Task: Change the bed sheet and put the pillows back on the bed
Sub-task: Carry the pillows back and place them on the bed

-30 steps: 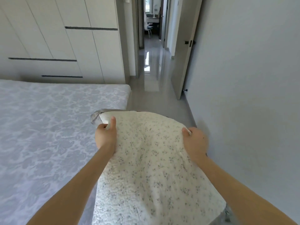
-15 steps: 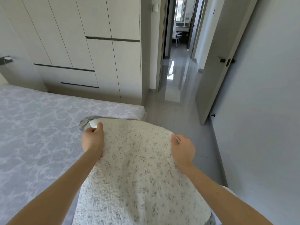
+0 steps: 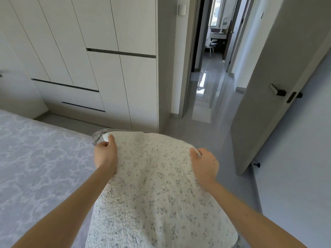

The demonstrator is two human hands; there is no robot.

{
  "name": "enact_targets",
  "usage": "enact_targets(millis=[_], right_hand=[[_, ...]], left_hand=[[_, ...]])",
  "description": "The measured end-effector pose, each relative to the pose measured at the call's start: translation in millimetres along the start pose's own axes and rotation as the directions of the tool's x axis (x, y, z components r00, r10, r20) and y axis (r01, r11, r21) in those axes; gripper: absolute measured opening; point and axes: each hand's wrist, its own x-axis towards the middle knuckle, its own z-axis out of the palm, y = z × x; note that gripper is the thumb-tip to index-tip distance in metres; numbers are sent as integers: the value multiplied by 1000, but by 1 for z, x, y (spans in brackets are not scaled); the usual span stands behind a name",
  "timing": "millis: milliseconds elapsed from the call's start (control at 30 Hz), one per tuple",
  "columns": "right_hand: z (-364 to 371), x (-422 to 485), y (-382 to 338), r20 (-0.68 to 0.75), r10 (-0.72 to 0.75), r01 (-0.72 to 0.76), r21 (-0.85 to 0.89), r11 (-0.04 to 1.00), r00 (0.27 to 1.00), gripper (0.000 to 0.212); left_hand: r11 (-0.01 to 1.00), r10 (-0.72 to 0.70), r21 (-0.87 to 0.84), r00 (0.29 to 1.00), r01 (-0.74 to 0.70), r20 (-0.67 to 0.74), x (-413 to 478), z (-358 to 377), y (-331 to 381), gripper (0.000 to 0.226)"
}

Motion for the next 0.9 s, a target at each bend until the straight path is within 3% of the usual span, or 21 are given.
enact_targets(millis=[167, 333, 500, 767, 900], right_hand=[[44, 155, -11, 62, -47, 44, 56, 997, 997, 45], [104, 298, -27, 287, -23, 1, 76, 997, 958, 33], [166, 431, -37, 511, -80, 55, 64, 996, 856, 78], [260, 626, -80, 624, -198, 223, 39, 974, 756, 75], [314, 703, -111, 662, -303, 350, 66, 935, 686, 71]], left_hand=[[999, -54, -10, 993, 54, -107, 87, 87, 52, 46], [997, -72, -9, 978, 72, -193, 189, 173, 89, 44], [993, -118, -19, 965, 117, -233, 297, 255, 124, 39], [990, -141, -45, 918, 134, -371, 442, 348, 179, 40], [977, -212, -122, 836, 174, -505, 498, 373, 188, 43]])
